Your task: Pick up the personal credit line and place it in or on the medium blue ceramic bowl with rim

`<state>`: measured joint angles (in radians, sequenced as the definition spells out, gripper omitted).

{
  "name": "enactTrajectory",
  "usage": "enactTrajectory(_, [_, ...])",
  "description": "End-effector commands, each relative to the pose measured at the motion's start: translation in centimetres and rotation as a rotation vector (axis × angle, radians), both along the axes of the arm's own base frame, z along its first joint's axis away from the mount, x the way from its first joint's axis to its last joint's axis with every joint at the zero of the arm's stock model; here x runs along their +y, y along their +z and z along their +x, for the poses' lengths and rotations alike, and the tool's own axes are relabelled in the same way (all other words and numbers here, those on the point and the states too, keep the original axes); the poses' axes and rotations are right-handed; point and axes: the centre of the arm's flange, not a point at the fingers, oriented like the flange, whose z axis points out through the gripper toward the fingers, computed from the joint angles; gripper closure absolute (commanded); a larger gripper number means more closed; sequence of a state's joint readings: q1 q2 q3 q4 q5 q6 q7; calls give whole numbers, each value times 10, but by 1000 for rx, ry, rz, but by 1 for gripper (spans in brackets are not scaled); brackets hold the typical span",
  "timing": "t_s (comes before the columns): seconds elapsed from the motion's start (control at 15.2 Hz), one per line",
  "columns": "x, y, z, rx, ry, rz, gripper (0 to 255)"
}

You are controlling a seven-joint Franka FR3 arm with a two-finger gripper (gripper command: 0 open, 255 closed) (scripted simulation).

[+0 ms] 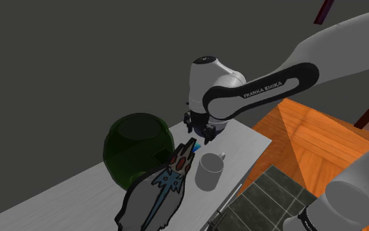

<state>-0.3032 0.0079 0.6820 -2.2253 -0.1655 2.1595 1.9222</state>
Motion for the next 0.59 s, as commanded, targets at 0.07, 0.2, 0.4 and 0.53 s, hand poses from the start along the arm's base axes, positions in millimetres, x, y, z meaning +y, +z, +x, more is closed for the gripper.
enactTrajectory(0.07, [-3, -16, 1, -2, -6, -1, 0])
enactTrajectory(0.2, [-4, -26, 1, -2, -6, -1, 0])
enactTrajectory(0.4, [-5, -29, 1, -2, -6, -1, 0])
enactTrajectory(0.53, [-5, -29, 1, -2, -6, -1, 0])
